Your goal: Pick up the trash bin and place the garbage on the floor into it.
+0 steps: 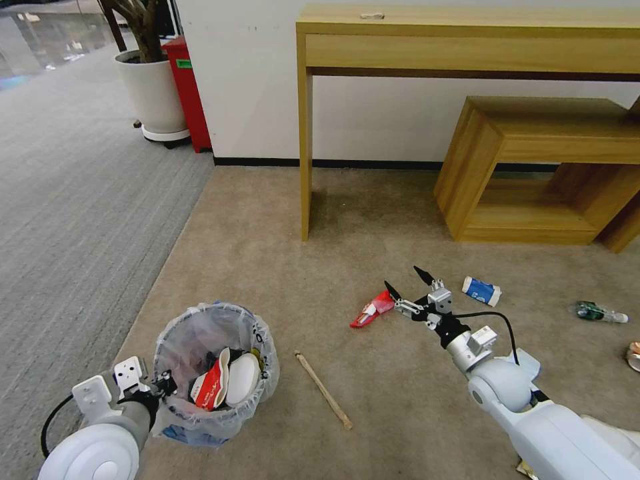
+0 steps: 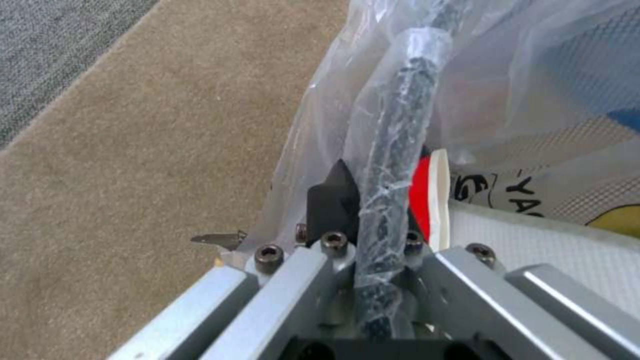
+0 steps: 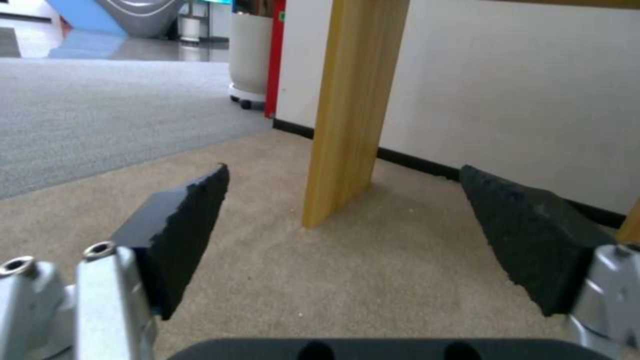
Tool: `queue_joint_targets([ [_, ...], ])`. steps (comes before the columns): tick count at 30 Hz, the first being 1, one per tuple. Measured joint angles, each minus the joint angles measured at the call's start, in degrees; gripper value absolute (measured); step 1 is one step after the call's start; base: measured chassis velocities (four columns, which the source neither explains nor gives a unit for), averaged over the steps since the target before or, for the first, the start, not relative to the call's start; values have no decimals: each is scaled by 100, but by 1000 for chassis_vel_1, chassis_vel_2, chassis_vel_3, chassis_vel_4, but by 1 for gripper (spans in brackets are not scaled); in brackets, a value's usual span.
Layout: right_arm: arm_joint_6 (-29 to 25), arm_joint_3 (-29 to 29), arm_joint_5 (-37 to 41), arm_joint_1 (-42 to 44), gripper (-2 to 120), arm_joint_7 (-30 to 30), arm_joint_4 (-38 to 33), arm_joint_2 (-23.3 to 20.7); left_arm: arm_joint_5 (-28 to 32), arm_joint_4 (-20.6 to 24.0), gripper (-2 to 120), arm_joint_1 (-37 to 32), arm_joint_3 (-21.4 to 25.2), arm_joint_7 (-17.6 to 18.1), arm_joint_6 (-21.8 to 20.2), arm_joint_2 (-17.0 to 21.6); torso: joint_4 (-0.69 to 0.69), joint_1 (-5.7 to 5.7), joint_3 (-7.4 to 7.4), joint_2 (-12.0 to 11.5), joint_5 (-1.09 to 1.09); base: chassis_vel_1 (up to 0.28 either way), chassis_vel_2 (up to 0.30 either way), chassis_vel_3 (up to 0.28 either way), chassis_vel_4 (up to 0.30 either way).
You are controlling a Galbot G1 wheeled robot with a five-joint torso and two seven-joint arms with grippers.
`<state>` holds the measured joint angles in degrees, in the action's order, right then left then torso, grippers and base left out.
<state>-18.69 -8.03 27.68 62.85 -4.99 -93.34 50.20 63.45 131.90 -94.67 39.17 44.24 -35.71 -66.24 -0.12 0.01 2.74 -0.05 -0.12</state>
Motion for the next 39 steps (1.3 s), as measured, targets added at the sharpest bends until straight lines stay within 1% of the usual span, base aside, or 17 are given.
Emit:
queue_joint_targets([
  [2,5,28,-19,-11,95,7,-18,-38,-1,4,0,-7,10,-1,0,5,0,0,-1,0,0,0,0,0,0],
  [3,14,46,-30,-20,98,3,-26,-60,-1,4,0,-8,13,-1,0,7,0,0,-1,0,0,0,0,0,0],
  [8,119,131,35,-49,100,-150,-83,-141,-2,4,0,4,14,-2,1,7,0,0,-1,0,0,0,0,0,0],
  [12,279,240,299,-2,100,-474,-185,-268,-2,-18,0,47,11,-2,3,8,0,0,-1,0,0,0,0,0,0],
  [16,436,310,513,81,100,-593,-293,-392,-1,-48,0,84,2,4,3,10,0,0,-1,0,0,0,0,0,0],
  [26,600,583,695,342,100,-587,-623,-693,-5,-154,0,155,-35,15,3,1,0,0,-1,0,0,0,0,0,0],
  [28,798,655,740,459,100,-565,-764,-885,-5,-201,0,184,-38,19,3,14,0,0,0,0,0,0,0,0,0],
  [29,798,655,740,459,100,-565,-764,-885,-5,-201,0,184,-38,19,3,14,0,0,0,0,0,0,0,0,0],
  [32,1043,703,859,610,100,-530,-945,-1123,-5,-266,0,229,-51,21,3,19,0,0,0,0,0,0,0,0,0],
  [39,1284,837,1006,868,100,-314,-1121,-1320,-20,-386,0,293,-84,22,3,-7,0,0,0,0,0,0,0,0,0],
])
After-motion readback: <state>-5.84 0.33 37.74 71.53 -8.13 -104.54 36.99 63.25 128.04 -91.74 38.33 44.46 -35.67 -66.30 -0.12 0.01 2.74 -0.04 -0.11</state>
